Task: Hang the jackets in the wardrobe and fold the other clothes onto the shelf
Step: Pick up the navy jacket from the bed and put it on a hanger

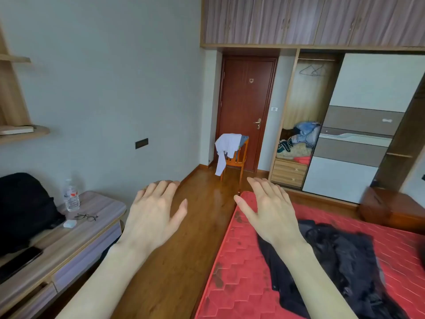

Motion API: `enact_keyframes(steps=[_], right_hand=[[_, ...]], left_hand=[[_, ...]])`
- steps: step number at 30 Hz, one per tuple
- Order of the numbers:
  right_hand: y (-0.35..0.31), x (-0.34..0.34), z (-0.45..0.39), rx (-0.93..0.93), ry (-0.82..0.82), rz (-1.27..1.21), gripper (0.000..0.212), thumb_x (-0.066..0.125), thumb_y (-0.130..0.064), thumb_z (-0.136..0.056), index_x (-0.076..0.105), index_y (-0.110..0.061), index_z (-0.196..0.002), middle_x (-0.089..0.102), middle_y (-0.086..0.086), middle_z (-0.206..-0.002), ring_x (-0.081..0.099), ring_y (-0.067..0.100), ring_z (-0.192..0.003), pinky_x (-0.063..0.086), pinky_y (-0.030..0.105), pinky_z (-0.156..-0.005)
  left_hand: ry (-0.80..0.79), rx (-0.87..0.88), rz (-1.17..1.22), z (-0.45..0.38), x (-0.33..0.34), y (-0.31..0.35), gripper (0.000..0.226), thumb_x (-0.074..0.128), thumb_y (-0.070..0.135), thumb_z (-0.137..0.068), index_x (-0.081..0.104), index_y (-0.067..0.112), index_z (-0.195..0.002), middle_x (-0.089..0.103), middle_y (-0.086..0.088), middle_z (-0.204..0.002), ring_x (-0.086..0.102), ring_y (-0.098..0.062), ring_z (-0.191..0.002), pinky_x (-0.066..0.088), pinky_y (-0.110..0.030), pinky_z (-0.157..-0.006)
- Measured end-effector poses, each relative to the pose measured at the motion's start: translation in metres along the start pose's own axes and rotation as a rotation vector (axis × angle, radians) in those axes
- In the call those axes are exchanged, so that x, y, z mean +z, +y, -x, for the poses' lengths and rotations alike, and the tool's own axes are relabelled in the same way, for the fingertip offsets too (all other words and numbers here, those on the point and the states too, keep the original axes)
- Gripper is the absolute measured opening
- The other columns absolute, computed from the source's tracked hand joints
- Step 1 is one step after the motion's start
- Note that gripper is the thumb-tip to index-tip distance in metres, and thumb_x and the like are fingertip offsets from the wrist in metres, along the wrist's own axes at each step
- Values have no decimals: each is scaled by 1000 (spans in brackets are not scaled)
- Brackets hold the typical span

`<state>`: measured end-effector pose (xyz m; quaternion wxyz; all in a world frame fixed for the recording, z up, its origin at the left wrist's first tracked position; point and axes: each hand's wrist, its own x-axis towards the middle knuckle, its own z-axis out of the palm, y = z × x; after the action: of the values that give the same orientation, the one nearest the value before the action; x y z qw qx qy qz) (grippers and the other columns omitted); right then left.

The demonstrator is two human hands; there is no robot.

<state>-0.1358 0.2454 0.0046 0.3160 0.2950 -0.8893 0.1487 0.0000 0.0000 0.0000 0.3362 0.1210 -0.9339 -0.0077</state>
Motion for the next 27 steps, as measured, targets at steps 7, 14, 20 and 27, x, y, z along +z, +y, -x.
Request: enact_keyframes(steps=[7, 14, 20, 27], right_hand=[[-10, 66, -57, 25, 28, -29, 68, 35, -67, -103, 57, -18, -146, 63, 2, -144, 54, 23, -138, 41, 46, -118], [-2, 127, -127, 41, 15, -15, 70, 33, -68, -103, 57, -20, -147, 61, 2, -147, 51, 23, -142, 37, 45, -120], [-4, 172, -188, 52, -22, -20, 71, 32, -69, -102, 59, -20, -145, 62, 2, -146, 53, 24, -141, 39, 47, -119], [-7, 227, -242, 69, -32, 6, 70, 35, -70, -101, 62, -19, -142, 64, 2, -143, 55, 25, -139, 43, 49, -117]], left_hand=[[13, 9, -4, -53, 52, -44, 53, 38, 54, -102, 62, 20, -135, 68, 5, -126, 62, -19, -118, 51, -38, -98], [21, 43, -5, -133, 104, -80, 52, 42, 53, -101, 62, 19, -135, 67, 3, -127, 60, -20, -120, 48, -38, -102], [-7, 24, 9, -189, 139, -104, 52, 42, 53, -102, 62, 20, -136, 67, 2, -128, 61, -21, -121, 47, -38, -105], [-31, 24, 41, -242, 189, -143, 55, 39, 53, -102, 63, 18, -136, 68, 0, -130, 63, -22, -122, 49, -41, -106]])
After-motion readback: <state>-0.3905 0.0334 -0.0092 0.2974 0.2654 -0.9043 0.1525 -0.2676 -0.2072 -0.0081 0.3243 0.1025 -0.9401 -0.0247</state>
